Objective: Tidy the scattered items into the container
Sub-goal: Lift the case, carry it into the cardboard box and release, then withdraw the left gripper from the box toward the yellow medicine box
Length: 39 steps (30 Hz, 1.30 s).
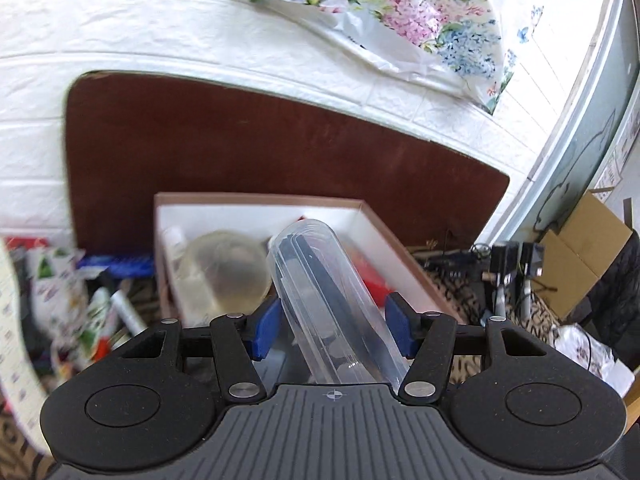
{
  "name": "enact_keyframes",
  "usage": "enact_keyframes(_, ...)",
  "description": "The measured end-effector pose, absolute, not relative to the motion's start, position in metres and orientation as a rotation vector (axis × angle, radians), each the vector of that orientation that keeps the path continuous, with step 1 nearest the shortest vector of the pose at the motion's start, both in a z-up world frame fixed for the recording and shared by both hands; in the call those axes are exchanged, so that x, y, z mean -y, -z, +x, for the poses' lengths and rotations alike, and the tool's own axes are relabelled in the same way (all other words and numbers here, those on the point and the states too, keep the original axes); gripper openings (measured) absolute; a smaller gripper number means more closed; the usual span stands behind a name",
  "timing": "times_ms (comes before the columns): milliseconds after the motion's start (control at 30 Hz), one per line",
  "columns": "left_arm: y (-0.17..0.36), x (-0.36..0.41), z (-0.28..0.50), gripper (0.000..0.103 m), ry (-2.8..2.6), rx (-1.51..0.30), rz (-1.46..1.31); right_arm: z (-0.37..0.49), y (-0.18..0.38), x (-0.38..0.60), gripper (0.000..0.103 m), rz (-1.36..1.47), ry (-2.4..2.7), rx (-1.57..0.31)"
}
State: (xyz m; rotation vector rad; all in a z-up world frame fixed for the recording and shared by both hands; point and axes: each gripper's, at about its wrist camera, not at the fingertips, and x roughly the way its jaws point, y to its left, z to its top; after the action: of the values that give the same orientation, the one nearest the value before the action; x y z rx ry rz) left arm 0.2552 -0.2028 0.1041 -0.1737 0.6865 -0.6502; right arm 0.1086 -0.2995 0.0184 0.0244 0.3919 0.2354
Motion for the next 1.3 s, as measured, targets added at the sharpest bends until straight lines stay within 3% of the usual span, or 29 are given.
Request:
enact_keyframes(300, -0.078, 0.238, 0.334, 0.058, 0.645, -0.759, -0.268, 0.18, -0.011, 0.337, 0.054, 0.009, -0.194, -0.452)
enact_keyframes(367, -0.076, 0.245, 0.345, 0.07, 0.637, -0.749, -0.251, 0.192, -0.008, 0.34, 0.054, 0.009, -0.188, -0.46)
enact_keyframes(433, -0.075, 0.25, 0.352, 0.096, 0.624, -0.753, -0.222, 0.205, -0.003, 0.344, 0.054, 0.02, -0.181, -0.452)
enact_keyframes(500, -0.076, 0.246, 0.348, 0.102, 0.618, -0.708, -0.195, 0.213, -0.001, 0.345, 0.057, -0.004, -0.138, -0.454)
enact_keyframes(567, -0.076, 0.242, 0.343, 0.103, 0.641, -0.673, -0.158, 0.203, 0.001, 0.345, 0.07, -0.016, -0.133, -0.412)
enact_keyframes(733, -0.069, 0.237, 0.348, 0.103, 0.638, -0.776, -0.211, 0.186, 0.011, 0.345, 0.069, -0.03, -0.129, -0.434)
enact_keyframes(833, -0.065, 0.233, 0.343, 0.103, 0.635, -0.799, -0.214, 0.185, 0.018, 0.344, 0.063, -0.038, -0.131, -0.477)
enact_keyframes(933, -0.065, 0.231, 0.334, 0.103, 0.634, -0.799, -0.175, 0.184, 0.02, 0.345, 0.065, -0.021, -0.121, -0.505)
enact_keyframes(1000, -0.066, 0.23, 0.325, 0.103, 0.634, -0.793, -0.152, 0.179, 0.018, 0.344, 0.072, -0.008, -0.121, -0.503)
enact_keyframes(1067, -0.07, 0.228, 0.314, 0.103, 0.632, -0.782, -0.128, 0.172, 0.014, 0.344, 0.086, -0.004, -0.114, -0.491)
enact_keyframes(1167, -0.079, 0.225, 0.291, 0.103, 0.592, -0.733, -0.064, 0.159, 0.006, 0.339, 0.099, -0.019, -0.111, -0.47)
enact_keyframes(1300, -0.09, 0.221, 0.252, 0.103, 0.494, -0.611, 0.047, 0.14, 0.0, 0.333, 0.103, -0.04, -0.122, -0.466)
